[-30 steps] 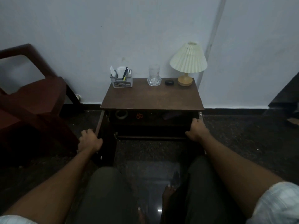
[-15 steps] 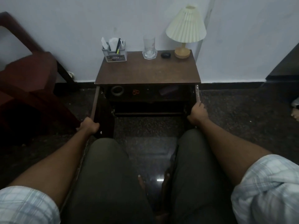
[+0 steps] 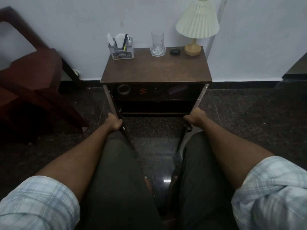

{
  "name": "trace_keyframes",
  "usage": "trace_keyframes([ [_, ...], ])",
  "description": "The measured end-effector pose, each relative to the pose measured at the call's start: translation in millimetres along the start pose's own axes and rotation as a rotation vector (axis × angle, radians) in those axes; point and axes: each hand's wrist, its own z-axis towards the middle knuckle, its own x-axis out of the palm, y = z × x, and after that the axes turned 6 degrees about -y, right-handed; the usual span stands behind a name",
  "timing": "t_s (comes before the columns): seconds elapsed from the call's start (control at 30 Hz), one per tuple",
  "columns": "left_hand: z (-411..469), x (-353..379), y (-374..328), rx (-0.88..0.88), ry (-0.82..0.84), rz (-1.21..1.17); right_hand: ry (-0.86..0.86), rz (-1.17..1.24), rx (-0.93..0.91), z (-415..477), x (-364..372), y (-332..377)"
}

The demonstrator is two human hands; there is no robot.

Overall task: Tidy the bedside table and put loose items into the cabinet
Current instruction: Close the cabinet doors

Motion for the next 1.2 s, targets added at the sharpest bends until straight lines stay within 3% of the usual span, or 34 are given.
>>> trace_keyframes([
  [0.13,3.5,6.2,-9.4,-0.048,0.043,-0.085,0.098,-0.005,0.033,-0.7,4.1,1.7],
  [0.37,5.0,14.2,-12.0,-0.074,0.142,-0.200,0.331,0.281,0.185,-3.4,12.8,10.7],
  [0.5,10.6,16.8,-19.1,-0.092,0.187,-0.195,0.373,0.358,0.262,7.8,20.3,23.8],
  [0.7,18.6,24.6,-32.9,-0.091,0.251,-0.220,0.232,0.484,0.190,22.5,48.7,35.3],
  [0.9,27.1,39.5,-46.8,-0.089,0.302,-0.392,0.314,0.631,0.097,37.4,56.0,43.6],
  [1.2,55.9,57.7,-62.3,-0.127,0.351,-0.655,0.193,0.648,0.000,61.8,79.0,54.3],
])
